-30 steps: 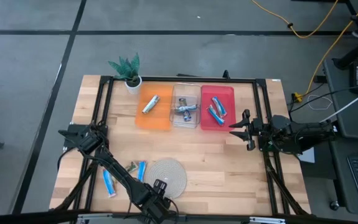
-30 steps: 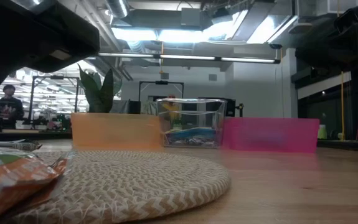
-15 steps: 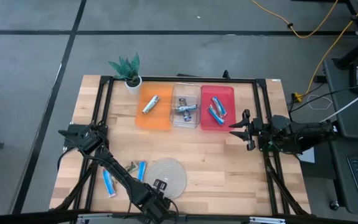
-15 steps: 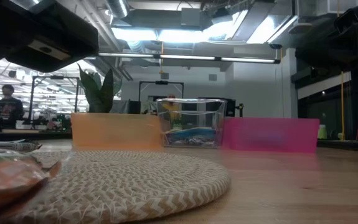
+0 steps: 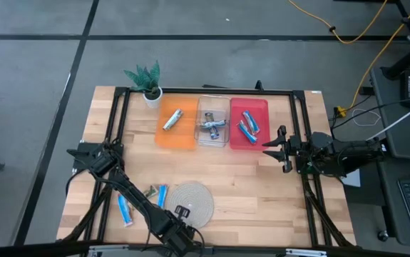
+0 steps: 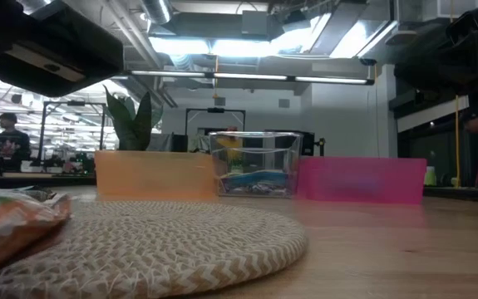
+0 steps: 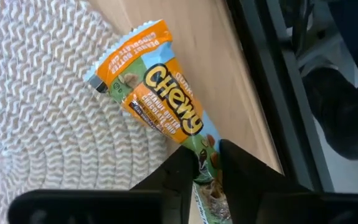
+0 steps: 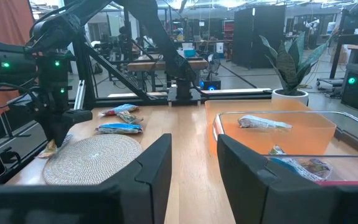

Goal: Pick and place Granola Bars by type
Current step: Put the bottom orange granola bar into the orange bin

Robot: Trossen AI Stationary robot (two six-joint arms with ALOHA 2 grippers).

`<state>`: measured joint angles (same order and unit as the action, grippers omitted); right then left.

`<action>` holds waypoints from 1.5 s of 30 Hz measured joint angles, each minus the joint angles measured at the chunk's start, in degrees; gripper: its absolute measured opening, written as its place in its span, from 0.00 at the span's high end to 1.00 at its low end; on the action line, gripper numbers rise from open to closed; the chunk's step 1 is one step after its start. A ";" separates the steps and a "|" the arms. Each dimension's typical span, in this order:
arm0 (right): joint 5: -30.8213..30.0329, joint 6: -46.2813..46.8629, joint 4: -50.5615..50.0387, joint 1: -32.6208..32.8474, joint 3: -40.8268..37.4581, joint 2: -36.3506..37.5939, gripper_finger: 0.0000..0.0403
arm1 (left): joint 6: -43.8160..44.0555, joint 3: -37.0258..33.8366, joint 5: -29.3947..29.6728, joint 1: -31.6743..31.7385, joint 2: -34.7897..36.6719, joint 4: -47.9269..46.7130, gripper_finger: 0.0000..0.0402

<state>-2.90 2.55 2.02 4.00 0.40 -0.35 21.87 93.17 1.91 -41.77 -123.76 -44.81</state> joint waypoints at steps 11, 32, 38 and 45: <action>0.00 0.00 -0.01 0.01 0.00 0.01 0.67 | 1.85 -0.02 0.08 0.01 4.67 -2.38 0.85; 0.00 -0.01 0.00 -0.01 0.00 0.01 0.67 | 1.87 -0.02 23.44 0.78 26.20 -5.60 0.85; 0.00 0.00 0.00 0.01 0.00 -0.01 0.67 | 2.86 -0.02 27.07 3.49 31.40 -8.69 0.85; 0.01 -0.01 0.00 0.01 0.00 0.00 0.67 | 2.86 -0.02 28.16 7.70 33.90 -11.96 0.85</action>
<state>-2.89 2.55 2.02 4.01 0.40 -0.35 24.73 93.14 30.08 -34.07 -89.86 -56.77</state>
